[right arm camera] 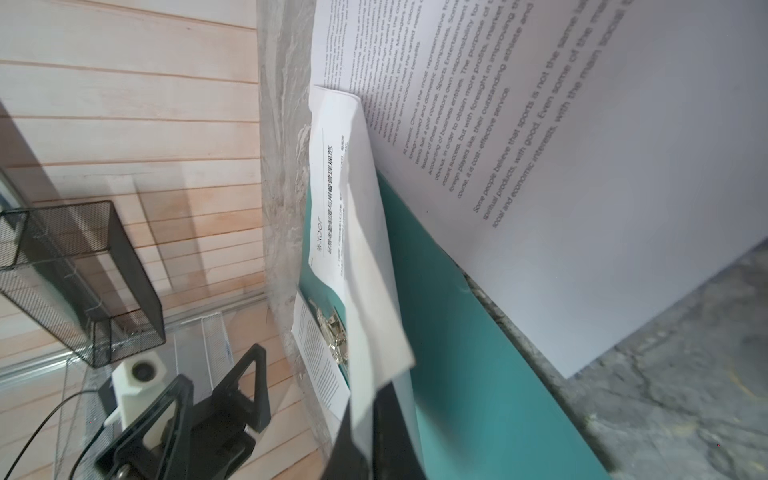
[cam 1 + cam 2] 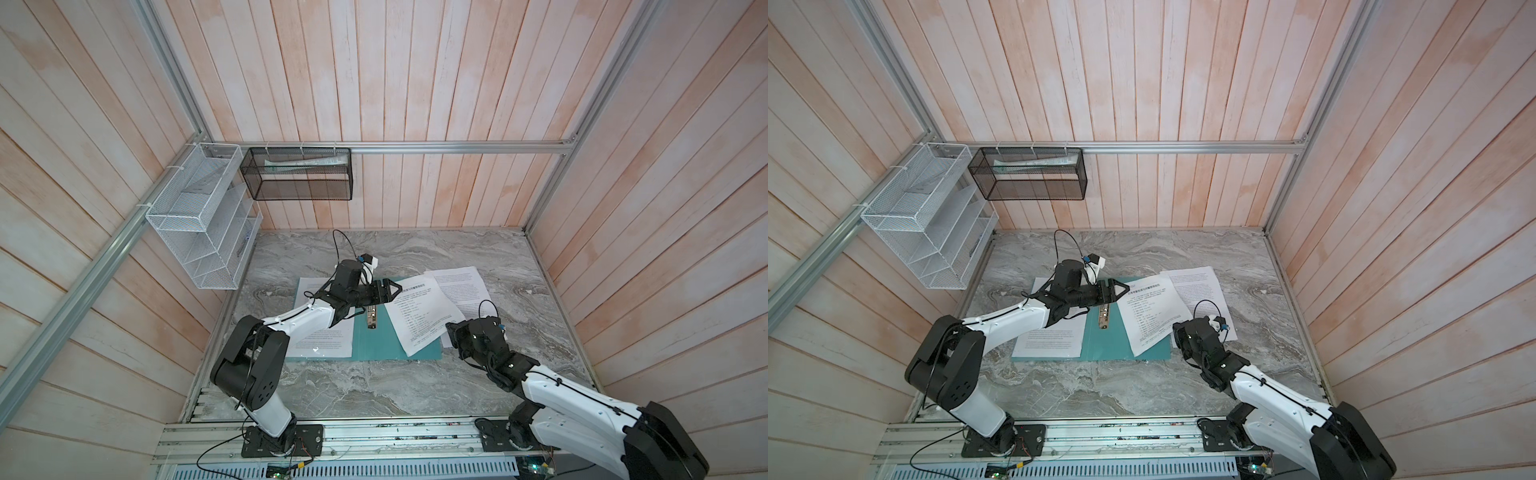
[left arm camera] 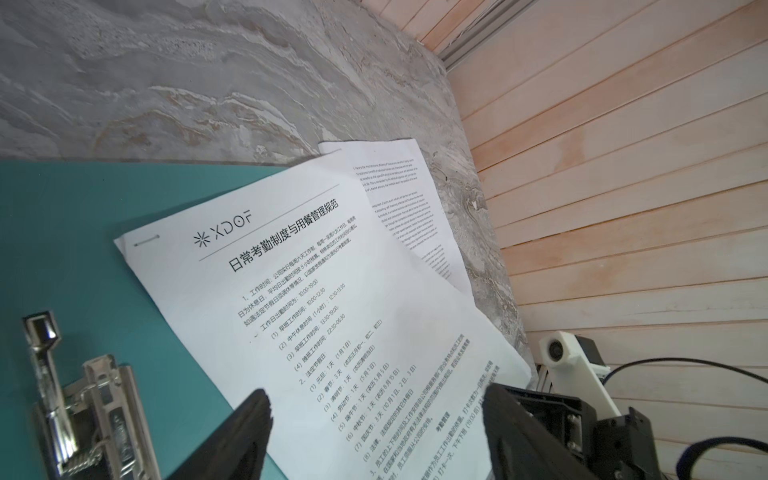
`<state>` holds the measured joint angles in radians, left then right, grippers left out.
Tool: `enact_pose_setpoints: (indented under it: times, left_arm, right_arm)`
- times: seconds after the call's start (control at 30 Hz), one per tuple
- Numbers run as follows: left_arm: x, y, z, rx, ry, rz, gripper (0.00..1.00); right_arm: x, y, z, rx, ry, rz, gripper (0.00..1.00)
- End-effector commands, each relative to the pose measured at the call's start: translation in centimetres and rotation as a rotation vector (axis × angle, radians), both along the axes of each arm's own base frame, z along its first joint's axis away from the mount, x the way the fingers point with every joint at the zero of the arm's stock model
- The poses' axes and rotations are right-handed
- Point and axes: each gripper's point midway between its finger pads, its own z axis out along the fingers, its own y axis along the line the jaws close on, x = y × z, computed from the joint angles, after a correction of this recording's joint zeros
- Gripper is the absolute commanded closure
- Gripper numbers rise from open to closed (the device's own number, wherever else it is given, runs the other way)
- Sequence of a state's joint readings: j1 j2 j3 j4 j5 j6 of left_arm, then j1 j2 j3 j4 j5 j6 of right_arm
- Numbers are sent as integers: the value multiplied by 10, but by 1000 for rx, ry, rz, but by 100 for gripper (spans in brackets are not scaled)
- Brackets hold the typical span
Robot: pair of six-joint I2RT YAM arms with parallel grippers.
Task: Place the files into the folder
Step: 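Carry the XDOF stack over the teal folder toward the metal clip with both grippers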
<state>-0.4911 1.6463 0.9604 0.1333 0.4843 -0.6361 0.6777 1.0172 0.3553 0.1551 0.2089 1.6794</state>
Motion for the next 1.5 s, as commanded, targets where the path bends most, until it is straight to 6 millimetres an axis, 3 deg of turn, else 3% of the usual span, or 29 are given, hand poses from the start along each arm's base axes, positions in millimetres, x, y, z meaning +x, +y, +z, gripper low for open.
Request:
enact_pose_setpoints:
  times: [0.0,0.13,0.43,0.6,1.13,1.17,1.23,1.3,1.37,1.47]
  left_arm:
    - [0,7,5,-4,-34,27,18]
    - [-4,11,2,-1,-29,39,18]
    - [-11,19,-5,18,-19,56,18]
    - [-13,20,-12,27,-8,57,18]
    - [-20,21,-27,27,24,49,18]
    - [-21,22,-28,26,25,50,18]
    - [-21,22,-29,27,27,51,18]
    - [-22,23,-31,31,30,52,18]
    - [-21,23,-31,32,26,53,18]
    - [-19,23,-30,35,18,52,18]
  right_arm:
    - [0,-4,-18,-57,64,-75,100]
    - [-2,17,-32,-44,105,-49,100]
    - [-1,42,-19,-14,77,-44,100]
    - [-5,61,-23,-6,96,13,100]
    - [-20,80,-17,8,71,138,100]
    - [-22,80,-16,-12,65,160,97]
    - [-24,78,-12,-65,45,218,70]
    - [-28,76,0,-106,-4,292,51]
    - [-34,71,6,-131,-27,343,42]
    - [-45,59,10,-169,-31,404,41]
